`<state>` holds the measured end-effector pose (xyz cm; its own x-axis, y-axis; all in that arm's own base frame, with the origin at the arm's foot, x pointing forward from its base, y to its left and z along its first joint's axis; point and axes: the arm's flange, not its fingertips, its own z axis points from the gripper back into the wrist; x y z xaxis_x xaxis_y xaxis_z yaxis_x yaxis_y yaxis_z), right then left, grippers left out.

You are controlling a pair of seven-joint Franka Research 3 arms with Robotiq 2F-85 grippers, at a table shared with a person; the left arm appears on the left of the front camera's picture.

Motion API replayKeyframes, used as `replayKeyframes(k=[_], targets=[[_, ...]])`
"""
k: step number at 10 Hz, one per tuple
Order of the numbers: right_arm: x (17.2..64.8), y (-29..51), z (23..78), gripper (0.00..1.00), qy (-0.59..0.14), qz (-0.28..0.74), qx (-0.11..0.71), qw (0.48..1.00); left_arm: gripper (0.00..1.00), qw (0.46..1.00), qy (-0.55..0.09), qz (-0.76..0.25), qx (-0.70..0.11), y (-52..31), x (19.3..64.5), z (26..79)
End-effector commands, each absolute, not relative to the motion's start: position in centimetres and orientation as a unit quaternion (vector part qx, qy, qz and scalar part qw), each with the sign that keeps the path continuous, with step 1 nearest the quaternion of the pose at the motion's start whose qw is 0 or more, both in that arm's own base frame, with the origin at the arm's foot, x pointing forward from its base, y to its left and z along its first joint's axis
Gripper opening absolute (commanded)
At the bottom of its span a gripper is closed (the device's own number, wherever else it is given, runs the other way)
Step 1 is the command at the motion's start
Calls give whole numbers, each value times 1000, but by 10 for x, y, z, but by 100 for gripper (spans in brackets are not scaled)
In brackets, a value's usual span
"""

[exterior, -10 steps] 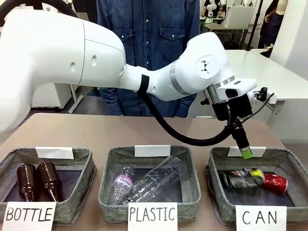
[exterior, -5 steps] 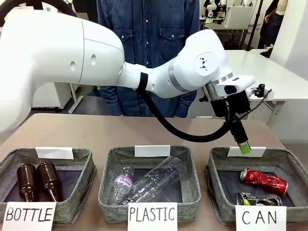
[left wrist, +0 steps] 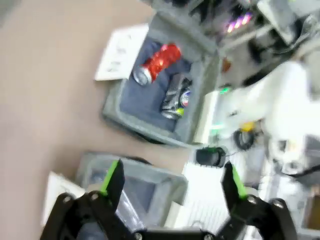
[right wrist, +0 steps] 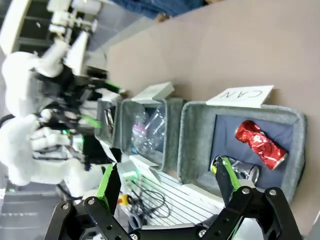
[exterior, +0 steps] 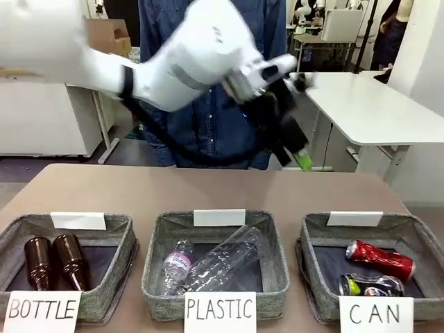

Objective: Sort the can waste into the basket.
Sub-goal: Pick up the can waste from the table and place it in the right Fabric basket.

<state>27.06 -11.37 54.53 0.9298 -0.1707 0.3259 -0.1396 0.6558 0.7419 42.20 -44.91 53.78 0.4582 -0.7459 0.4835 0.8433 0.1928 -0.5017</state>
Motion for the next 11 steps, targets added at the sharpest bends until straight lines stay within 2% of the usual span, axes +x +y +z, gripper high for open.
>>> replayKeyframes(k=[1,4,5,7,8,9,10,11], targets=[[302,-54,545,100,-167,13,397,902,100,776,-144,-424,-445,-338,352,558],[327,22,541,100,-144,32,426,893,100,753,-201,-239,-579,-206,326,553],[332,39,543,100,-135,17,465,875,100,745,-209,-193,-603,-169,321,544],[337,56,557,100,-100,-48,555,825,100,718,-181,-141,-657,-103,321,517],[334,61,565,100,-79,-50,604,791,100,703,-161,-136,-679,-75,322,498],[332,61,569,100,-69,-38,626,776,100,673,-173,-143,-704,-52,323,483],[334,60,565,100,-74,-36,582,809,100,717,-179,-134,-661,-89,321,512],[333,60,561,100,-80,-26,590,803,100,717,-179,-134,-661,-89,321,512]])
